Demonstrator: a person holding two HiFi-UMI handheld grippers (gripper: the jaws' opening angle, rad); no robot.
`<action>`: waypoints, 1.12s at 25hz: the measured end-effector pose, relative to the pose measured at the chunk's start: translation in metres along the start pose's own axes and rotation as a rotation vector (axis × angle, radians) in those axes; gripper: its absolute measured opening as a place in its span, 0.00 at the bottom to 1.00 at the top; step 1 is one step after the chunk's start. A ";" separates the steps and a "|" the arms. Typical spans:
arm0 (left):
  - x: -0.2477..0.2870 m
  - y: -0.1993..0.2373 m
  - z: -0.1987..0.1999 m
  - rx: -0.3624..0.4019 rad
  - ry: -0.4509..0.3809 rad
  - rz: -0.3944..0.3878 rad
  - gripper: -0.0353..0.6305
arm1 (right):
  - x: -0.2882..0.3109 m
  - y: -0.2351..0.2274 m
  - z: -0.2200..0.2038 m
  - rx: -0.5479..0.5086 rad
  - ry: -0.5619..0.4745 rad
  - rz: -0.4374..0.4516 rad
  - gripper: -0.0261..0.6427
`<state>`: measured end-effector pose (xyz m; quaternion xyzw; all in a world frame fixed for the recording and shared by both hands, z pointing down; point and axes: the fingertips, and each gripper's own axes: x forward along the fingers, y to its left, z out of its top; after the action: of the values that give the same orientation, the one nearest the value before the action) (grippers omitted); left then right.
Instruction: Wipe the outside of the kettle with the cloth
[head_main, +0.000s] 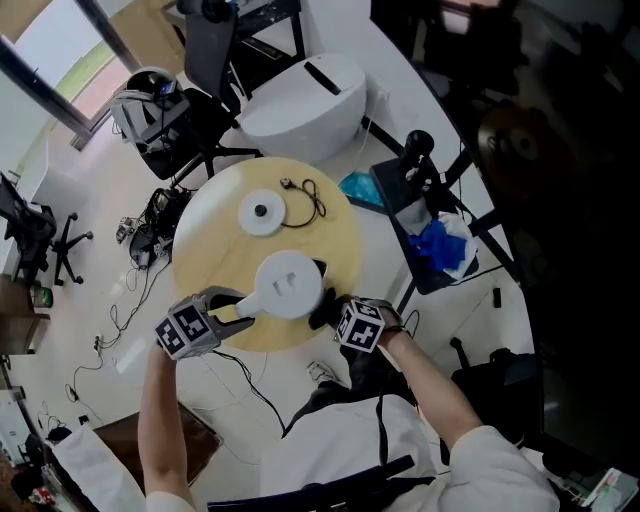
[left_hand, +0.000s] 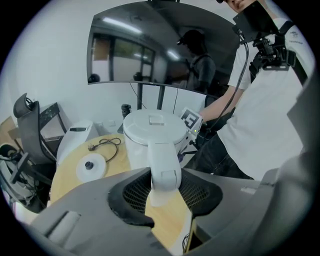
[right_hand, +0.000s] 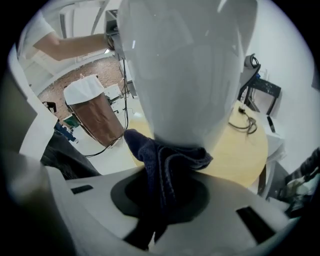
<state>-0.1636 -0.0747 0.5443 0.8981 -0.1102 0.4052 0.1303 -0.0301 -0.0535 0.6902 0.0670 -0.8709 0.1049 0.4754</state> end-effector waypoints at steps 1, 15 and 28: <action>0.000 0.001 -0.001 0.006 0.010 -0.007 0.31 | -0.014 -0.001 0.008 -0.025 -0.012 -0.016 0.14; 0.001 0.006 -0.009 0.062 0.113 -0.066 0.31 | -0.126 -0.021 0.068 -0.406 0.025 -0.172 0.14; 0.002 0.003 -0.007 0.044 0.121 -0.084 0.31 | -0.051 -0.030 0.018 -0.357 0.103 0.026 0.14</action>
<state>-0.1679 -0.0756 0.5509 0.8784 -0.0556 0.4553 0.1340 -0.0106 -0.0863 0.6410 -0.0351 -0.8509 -0.0419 0.5224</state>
